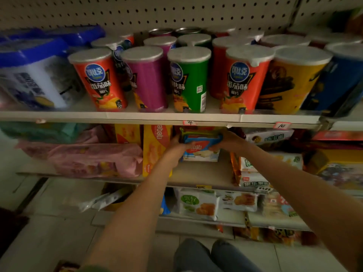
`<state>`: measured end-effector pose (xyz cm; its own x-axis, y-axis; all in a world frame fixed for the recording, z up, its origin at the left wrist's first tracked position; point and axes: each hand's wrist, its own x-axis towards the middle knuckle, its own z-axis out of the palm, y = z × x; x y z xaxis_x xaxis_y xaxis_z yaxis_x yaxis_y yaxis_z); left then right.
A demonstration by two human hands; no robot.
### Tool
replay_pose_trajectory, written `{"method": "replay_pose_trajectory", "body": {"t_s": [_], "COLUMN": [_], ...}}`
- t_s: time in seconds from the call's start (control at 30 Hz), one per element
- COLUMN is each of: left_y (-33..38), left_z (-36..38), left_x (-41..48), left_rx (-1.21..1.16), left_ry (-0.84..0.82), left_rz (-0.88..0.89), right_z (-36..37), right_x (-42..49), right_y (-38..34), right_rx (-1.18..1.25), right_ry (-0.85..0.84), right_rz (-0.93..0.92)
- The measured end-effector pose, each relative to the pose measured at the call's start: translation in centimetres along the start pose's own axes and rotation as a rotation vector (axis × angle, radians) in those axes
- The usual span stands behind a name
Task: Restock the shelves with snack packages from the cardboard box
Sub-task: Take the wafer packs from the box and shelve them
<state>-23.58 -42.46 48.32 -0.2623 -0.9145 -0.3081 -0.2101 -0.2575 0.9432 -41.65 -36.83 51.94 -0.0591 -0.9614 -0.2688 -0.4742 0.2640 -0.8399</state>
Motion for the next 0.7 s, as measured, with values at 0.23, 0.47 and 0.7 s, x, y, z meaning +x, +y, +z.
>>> {"method": "replay_pose_trajectory", "body": {"t_s": [0.23, 0.47, 0.7], "left_y": [-2.6, -1.4, -1.4], "left_z": [2.1, 4.5, 5.3], "left_x": [2.2, 3.5, 5.6], "left_rx": [0.011, -0.09, -0.019], "left_ry": [0.019, -0.073, -0.062], "left_rz": [0.08, 0.044, -0.007], "right_z": [0.4, -1.6, -1.9], "right_x": [1.9, 2.4, 2.4], "right_y": [0.5, 0.8, 1.1], "right_rx": [-0.432, -0.55, -0.612], "right_ry": [0.098, 0.251, 0.237], "right_rz": [0.039, 0.139, 0.168]}}
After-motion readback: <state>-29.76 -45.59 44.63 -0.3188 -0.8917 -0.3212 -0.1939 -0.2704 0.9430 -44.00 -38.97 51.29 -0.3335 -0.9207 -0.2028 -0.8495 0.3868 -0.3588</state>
